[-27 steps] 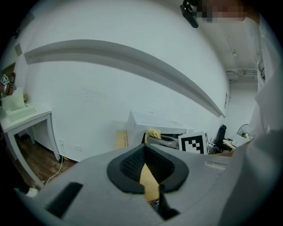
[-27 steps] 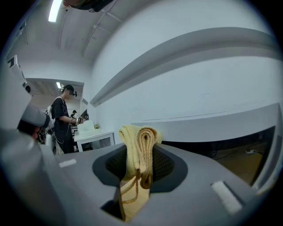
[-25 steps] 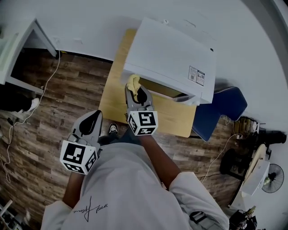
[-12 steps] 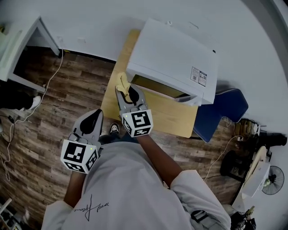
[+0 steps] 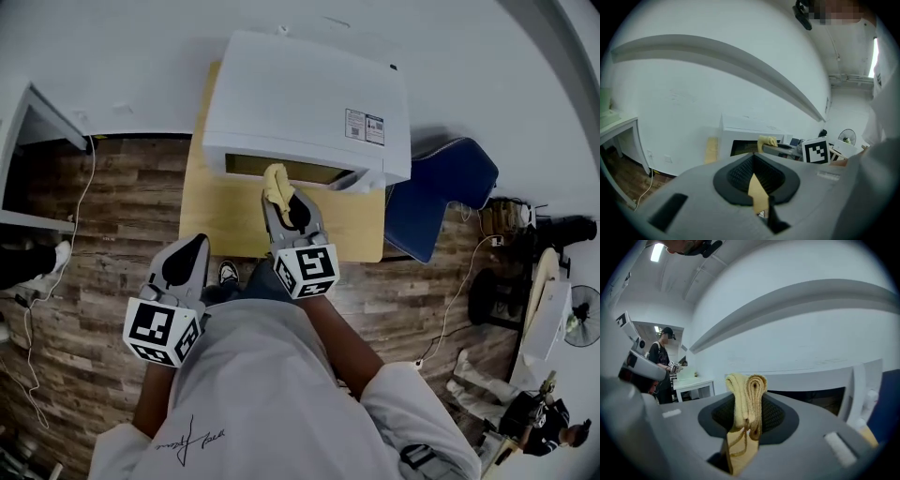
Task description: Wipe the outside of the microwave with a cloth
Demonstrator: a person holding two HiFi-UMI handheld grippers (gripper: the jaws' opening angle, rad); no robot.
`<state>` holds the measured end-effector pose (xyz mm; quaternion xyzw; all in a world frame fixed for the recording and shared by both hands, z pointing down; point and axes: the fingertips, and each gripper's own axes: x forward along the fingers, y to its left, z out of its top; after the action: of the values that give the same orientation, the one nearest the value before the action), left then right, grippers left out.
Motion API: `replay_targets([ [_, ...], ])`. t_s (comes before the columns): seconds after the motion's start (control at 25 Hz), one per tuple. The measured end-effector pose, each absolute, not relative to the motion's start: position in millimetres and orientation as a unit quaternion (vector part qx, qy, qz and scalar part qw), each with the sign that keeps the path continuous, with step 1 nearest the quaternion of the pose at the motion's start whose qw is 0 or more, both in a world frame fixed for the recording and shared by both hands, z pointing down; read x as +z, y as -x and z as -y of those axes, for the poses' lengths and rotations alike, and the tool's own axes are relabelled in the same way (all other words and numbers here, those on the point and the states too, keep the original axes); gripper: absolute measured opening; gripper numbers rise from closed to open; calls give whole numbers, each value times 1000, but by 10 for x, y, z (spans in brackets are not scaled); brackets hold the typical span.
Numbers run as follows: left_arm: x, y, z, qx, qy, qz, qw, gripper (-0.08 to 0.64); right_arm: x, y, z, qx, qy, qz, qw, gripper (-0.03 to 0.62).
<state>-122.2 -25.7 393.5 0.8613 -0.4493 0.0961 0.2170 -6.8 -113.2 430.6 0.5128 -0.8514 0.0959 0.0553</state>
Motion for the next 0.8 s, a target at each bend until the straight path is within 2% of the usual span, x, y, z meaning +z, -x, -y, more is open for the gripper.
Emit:
replay_targets([
  [0.8, 3876, 112, 559, 133, -911, 341, 188, -8, 4471, -2487, 899, 110, -722, 682, 46, 121],
])
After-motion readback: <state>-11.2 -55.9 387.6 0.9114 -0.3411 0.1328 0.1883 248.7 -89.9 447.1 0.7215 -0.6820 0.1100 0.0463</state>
